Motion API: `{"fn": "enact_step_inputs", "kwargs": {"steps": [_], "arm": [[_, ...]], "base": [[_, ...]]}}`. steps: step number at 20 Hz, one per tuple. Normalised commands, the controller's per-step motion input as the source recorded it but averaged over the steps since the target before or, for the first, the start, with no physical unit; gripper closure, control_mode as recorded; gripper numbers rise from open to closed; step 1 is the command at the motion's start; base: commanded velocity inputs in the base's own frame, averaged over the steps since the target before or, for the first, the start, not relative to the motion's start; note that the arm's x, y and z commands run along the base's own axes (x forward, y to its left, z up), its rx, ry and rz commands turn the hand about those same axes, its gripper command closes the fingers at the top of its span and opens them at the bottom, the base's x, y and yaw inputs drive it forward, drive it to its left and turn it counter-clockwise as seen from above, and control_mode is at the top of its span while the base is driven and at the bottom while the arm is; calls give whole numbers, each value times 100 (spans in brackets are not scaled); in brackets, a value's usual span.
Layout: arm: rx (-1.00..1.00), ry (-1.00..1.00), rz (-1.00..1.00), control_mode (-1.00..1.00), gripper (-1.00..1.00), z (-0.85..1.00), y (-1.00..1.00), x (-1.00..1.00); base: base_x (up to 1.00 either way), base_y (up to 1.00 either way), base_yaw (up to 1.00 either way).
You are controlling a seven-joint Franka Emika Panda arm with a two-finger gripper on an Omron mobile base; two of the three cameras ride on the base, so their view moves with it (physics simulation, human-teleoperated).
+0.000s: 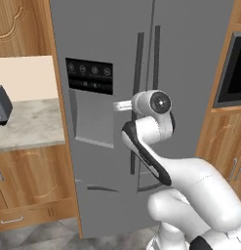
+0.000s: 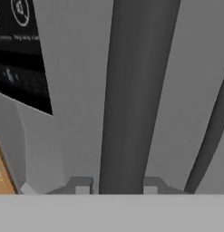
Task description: There is a bowl on the dining counter. Grab a lemon wedge from the fridge and place it in the bowl. Then get the liquor bottle and glass cup from the cabinet and place them next to the bowl.
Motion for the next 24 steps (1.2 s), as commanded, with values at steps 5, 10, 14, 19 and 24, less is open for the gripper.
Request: {"fn": "enact_step_inputs", "kwargs": {"steps": [5, 10, 14, 19, 24], "arm": [[0, 0, 10, -100, 100, 37, 91, -100], [0, 0, 10, -100, -100, 33, 73, -81], [0, 0, 0, -100, -100, 32, -33, -96], [1, 0, 0, -100, -100, 10, -100, -100], [7, 14, 2, -100, -100, 0, -100, -22]], "base": [[0, 0, 0], [0, 0, 0], [0, 0, 0], [0, 0, 0], [0, 0, 0]]}}
